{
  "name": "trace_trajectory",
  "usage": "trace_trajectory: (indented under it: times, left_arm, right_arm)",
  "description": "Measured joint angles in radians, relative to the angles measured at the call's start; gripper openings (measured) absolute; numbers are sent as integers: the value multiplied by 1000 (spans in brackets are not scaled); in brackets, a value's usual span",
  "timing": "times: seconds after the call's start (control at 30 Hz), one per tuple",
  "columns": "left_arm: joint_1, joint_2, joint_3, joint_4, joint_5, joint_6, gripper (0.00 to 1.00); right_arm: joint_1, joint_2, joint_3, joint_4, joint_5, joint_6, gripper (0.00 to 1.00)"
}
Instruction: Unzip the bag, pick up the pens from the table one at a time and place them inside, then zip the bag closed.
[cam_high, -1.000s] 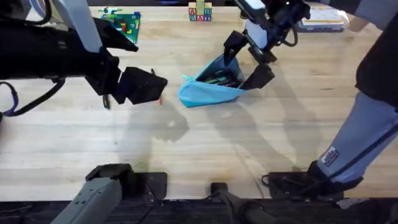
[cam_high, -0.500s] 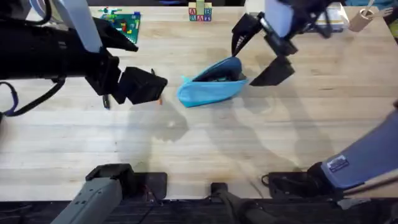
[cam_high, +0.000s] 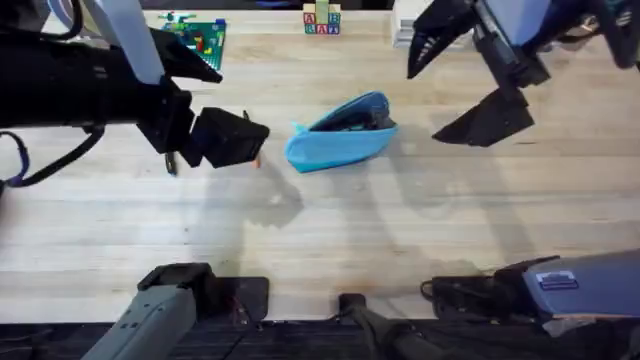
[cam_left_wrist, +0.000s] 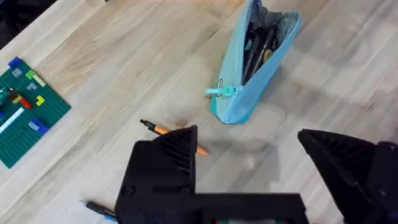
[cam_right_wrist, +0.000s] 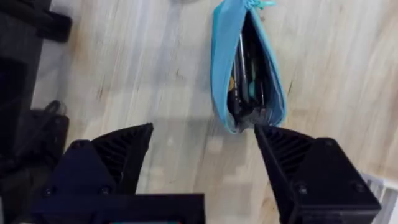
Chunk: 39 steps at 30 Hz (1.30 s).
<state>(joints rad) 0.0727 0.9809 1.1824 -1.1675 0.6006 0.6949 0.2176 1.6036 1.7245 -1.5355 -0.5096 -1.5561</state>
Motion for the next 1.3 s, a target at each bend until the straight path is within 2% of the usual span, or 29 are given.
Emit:
trace_trajectory:
  times: [0.33,0.47,0.67,1.0,1.13,1.3]
  left_arm:
    - [0,0,0,0,0,0,996]
    - [0,0,0,0,0,0,995]
    - [0,0,0,0,0,0,995]
    - [0,0,0,0,-43,-11,996]
    - [0,0,0,0,-73,-61,995]
    - [0,0,0,0,-136,-158,995]
  right_arm:
    - [-45,-92,-1,24,50,246,998]
    - [-75,-138,-49,73,53,296,998]
    - [-95,-261,-215,176,66,340,998]
    - [-95,-558,-487,384,127,534,996]
    - [-95,-687,-590,424,152,621,996]
    - [-92,-861,-715,452,173,701,996]
